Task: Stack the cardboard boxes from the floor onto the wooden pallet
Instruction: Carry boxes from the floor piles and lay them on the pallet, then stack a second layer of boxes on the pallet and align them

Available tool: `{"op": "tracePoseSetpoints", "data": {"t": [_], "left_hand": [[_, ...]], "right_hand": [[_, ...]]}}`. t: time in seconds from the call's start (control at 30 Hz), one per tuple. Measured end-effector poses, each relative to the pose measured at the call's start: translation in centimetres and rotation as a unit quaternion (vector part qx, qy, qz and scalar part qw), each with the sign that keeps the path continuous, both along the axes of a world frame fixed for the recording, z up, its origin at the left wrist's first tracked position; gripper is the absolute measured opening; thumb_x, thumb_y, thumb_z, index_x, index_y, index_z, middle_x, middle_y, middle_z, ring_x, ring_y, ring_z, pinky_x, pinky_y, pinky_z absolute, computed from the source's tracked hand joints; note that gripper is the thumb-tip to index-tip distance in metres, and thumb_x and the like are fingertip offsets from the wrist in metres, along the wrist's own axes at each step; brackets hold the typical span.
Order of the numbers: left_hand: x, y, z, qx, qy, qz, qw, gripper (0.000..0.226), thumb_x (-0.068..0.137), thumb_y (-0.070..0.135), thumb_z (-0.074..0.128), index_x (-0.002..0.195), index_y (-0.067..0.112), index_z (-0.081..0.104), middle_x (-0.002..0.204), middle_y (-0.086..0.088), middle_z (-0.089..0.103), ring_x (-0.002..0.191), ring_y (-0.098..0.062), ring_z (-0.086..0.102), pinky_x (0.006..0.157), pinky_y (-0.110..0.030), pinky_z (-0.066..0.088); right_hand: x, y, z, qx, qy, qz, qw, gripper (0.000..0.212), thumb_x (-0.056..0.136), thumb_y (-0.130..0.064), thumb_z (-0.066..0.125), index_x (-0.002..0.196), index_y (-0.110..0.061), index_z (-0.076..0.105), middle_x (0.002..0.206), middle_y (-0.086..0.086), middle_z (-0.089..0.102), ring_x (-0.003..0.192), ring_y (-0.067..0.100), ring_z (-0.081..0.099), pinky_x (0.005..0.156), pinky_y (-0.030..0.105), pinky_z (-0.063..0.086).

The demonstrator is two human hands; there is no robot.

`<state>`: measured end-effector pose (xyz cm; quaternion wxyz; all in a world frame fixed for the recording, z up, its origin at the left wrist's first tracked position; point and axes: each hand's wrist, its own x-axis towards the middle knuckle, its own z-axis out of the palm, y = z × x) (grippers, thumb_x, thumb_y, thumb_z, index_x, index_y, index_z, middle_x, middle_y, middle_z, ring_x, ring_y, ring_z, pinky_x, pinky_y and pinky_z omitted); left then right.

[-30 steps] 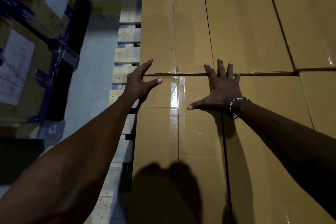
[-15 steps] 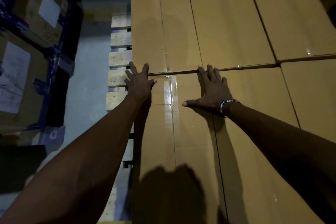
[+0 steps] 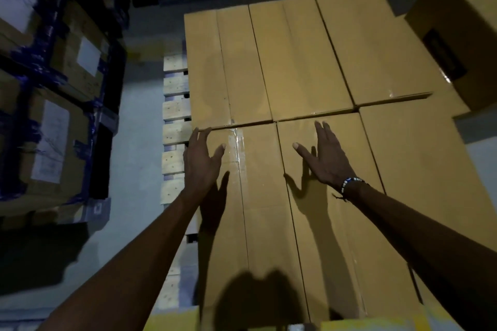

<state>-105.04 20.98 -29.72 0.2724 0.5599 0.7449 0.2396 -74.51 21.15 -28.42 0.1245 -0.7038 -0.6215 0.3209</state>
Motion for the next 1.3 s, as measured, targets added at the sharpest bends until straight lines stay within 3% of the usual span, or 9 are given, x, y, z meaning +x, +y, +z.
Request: {"op": "tracePoseSetpoints", "data": {"t": [0.13, 0.3, 0.5, 0.7, 0.83, 1.03, 1.17, 1.3], "left_hand": [[0.9, -3.3, 6.4, 0.022, -0.029, 0.009, 0.999, 0.055, 0.102, 0.036, 0.066, 0.15, 0.017, 0.05, 0.157, -0.007, 0.049, 0.145, -0.025, 0.045, 0.117, -0.053, 0.041], [2.7, -7.1, 15.4, 0.032, -0.035, 0.008, 0.999, 0.048, 0.101, 0.032, 0.067, 0.144, 0.014, 0.056, 0.147, -0.005, 0.058, 0.137, -0.022, 0.052, 0.109, -0.033, 0.038], [4.7, -12.0, 27.8, 0.062, -0.052, -0.005, 0.997, 0.041, 0.101, 0.034, 0.067, 0.137, 0.015, 0.062, 0.136, -0.004, 0.066, 0.127, -0.021, 0.059, 0.106, -0.039, 0.048], [6.3, -17.8, 38.6, 0.086, -0.08, -0.017, 0.993, 0.035, 0.1, 0.035, 0.067, 0.131, 0.019, 0.066, 0.127, 0.001, 0.069, 0.119, -0.017, 0.064, 0.1, -0.046, 0.055], [6.7, -21.3, 42.9, 0.094, -0.098, -0.029, 0.99, 0.031, 0.1, 0.042, 0.067, 0.128, 0.028, 0.066, 0.125, 0.012, 0.066, 0.117, -0.014, 0.064, 0.085, -0.052, 0.062], [9.3, -26.9, 47.3, 0.118, -0.146, -0.061, 0.98, 0.019, 0.101, 0.034, 0.067, 0.12, 0.029, 0.067, 0.117, 0.015, 0.067, 0.114, -0.007, 0.061, 0.093, -0.035, 0.052], [11.8, -30.7, 47.8, 0.097, -0.208, -0.08, 0.97, 0.019, 0.103, 0.035, 0.065, 0.119, 0.026, 0.069, 0.118, 0.008, 0.071, 0.113, -0.01, 0.064, 0.09, -0.032, 0.05], [15.8, -34.6, 48.1, 0.076, -0.244, -0.122, 0.959, 0.016, 0.104, 0.03, 0.063, 0.118, 0.025, 0.07, 0.116, 0.009, 0.071, 0.11, -0.007, 0.064, 0.092, -0.035, 0.052]], "right_hand": [[1.4, -2.0, 6.0, 0.012, 0.028, -0.016, 0.999, 0.094, 0.095, -0.071, 0.046, 0.165, -0.018, 0.012, 0.172, 0.004, 0.007, 0.158, 0.023, 0.01, 0.125, 0.049, 0.018], [4.3, -5.4, 14.7, 0.029, 0.039, -0.016, 0.999, 0.09, 0.096, -0.069, 0.047, 0.165, -0.021, 0.015, 0.172, 0.0, 0.009, 0.157, 0.019, 0.013, 0.124, 0.043, 0.02], [9.6, -11.8, 26.0, 0.034, 0.059, -0.024, 0.997, 0.091, 0.093, -0.078, 0.042, 0.164, -0.026, 0.016, 0.172, -0.004, 0.011, 0.157, 0.015, 0.015, 0.124, 0.041, 0.02], [14.0, -20.8, 36.7, 0.061, 0.091, -0.092, 0.99, 0.081, 0.096, -0.064, 0.05, 0.162, -0.022, 0.026, 0.168, 0.001, 0.028, 0.153, 0.019, 0.028, 0.125, 0.043, 0.024], [15.9, -26.9, 41.9, 0.08, 0.102, -0.146, 0.981, 0.075, 0.098, -0.056, 0.054, 0.16, -0.018, 0.032, 0.164, 0.006, 0.036, 0.149, 0.023, 0.035, 0.121, 0.042, 0.028], [17.5, -36.0, 46.9, 0.137, 0.121, -0.209, 0.961, 0.065, 0.1, -0.052, 0.055, 0.152, -0.016, 0.043, 0.154, 0.009, 0.05, 0.138, 0.026, 0.048, 0.112, 0.043, 0.041], [19.0, -42.9, 48.3, 0.146, 0.142, -0.28, 0.938, 0.072, 0.098, -0.064, 0.052, 0.156, -0.024, 0.039, 0.158, 0.001, 0.046, 0.14, 0.023, 0.048, 0.112, 0.05, 0.043], [20.5, -49.9, 48.9, 0.156, 0.146, -0.345, 0.914, 0.065, 0.098, -0.059, 0.053, 0.154, -0.025, 0.044, 0.155, 0.0, 0.05, 0.137, 0.022, 0.052, 0.106, 0.042, 0.046]]}}
